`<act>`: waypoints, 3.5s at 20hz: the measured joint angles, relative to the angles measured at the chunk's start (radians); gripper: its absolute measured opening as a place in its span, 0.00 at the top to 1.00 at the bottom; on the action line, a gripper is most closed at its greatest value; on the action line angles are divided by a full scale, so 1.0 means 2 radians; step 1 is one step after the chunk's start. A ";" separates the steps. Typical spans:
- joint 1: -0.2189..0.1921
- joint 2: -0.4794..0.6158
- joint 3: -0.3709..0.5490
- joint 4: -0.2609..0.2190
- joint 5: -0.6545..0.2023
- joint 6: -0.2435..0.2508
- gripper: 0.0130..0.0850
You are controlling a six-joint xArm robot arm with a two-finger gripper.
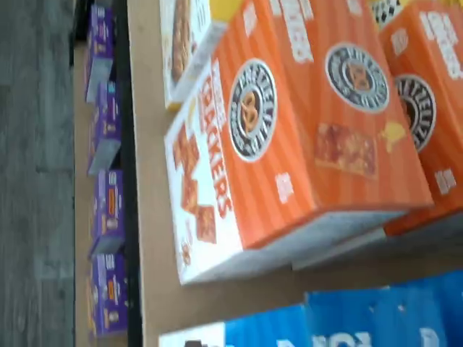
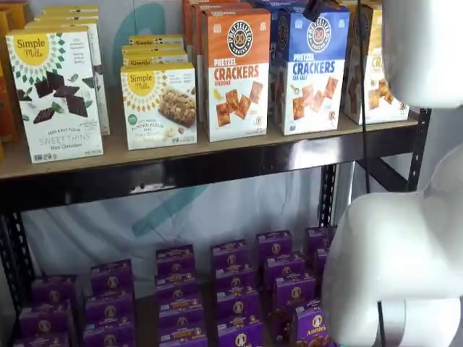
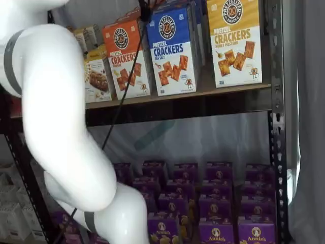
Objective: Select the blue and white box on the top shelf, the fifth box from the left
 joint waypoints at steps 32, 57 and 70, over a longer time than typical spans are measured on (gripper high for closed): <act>0.039 0.109 -0.088 -0.100 0.086 -0.002 0.11; 0.036 0.103 -0.081 -0.096 0.085 -0.004 0.39; 0.022 0.094 -0.091 -0.082 0.122 -0.007 0.39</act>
